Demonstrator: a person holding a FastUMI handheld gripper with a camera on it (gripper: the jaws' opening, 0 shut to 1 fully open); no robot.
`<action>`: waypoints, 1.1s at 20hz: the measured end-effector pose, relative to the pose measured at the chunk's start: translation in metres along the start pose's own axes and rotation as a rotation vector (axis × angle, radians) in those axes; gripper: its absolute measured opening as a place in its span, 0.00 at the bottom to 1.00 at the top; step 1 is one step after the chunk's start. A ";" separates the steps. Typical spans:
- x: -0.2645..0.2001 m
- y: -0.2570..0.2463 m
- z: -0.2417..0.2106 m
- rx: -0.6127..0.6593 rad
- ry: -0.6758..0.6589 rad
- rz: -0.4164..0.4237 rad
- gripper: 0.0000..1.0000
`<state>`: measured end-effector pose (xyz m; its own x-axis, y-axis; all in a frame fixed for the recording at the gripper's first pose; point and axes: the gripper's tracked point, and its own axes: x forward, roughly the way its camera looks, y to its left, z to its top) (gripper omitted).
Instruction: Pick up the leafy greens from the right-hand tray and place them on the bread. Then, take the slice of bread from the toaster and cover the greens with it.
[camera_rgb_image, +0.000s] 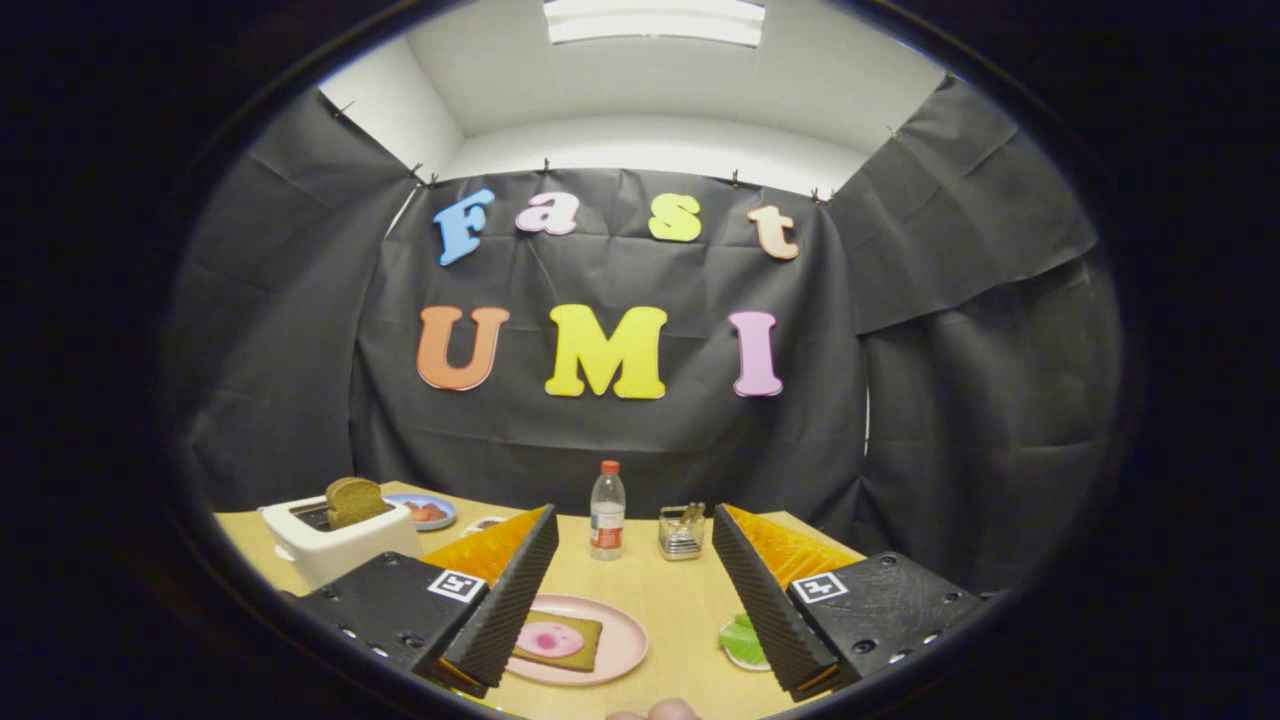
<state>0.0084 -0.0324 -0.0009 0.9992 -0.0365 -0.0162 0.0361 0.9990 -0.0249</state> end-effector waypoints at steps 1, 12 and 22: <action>0.002 -0.010 -0.002 -0.016 -0.001 -0.014 0.95; 0.031 -0.151 -0.078 0.126 0.248 -0.125 0.95; 0.073 -0.216 -0.209 0.500 0.646 -0.183 0.96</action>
<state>0.0702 -0.2555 -0.2061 0.7762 -0.0538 -0.6282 0.3521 0.8635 0.3610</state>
